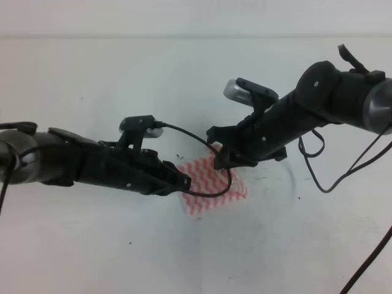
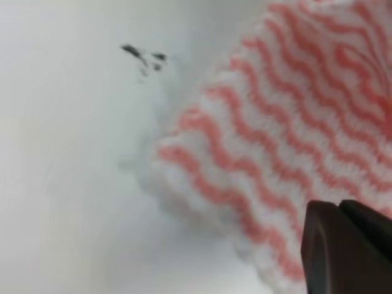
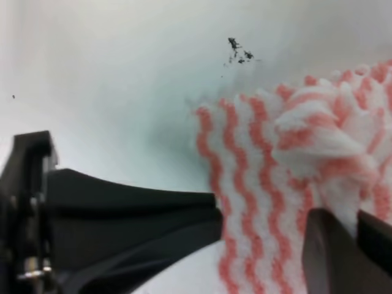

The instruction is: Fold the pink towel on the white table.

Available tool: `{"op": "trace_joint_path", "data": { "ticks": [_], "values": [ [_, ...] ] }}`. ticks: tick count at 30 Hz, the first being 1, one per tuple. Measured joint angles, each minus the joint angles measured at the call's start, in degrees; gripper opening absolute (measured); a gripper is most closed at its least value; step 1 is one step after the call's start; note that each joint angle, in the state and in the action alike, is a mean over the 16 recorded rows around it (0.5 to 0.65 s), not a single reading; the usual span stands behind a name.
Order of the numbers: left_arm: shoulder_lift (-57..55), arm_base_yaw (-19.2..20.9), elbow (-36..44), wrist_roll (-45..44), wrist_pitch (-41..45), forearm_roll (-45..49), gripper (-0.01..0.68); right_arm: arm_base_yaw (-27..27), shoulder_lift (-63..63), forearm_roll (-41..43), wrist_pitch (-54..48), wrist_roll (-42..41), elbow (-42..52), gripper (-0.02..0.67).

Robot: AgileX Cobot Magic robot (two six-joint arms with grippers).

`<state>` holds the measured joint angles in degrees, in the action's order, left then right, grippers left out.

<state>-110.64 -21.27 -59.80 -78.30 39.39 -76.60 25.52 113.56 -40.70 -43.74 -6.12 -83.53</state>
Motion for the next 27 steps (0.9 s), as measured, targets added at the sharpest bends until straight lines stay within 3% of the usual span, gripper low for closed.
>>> {"op": "trace_joint_path", "data": {
  "ticks": [27],
  "values": [
    [-3.9,0.7,0.1,-3.5,3.3,-4.6,-0.004,3.0,0.6,-0.6,0.8,-0.2,0.0,-0.016]
  ]
}}
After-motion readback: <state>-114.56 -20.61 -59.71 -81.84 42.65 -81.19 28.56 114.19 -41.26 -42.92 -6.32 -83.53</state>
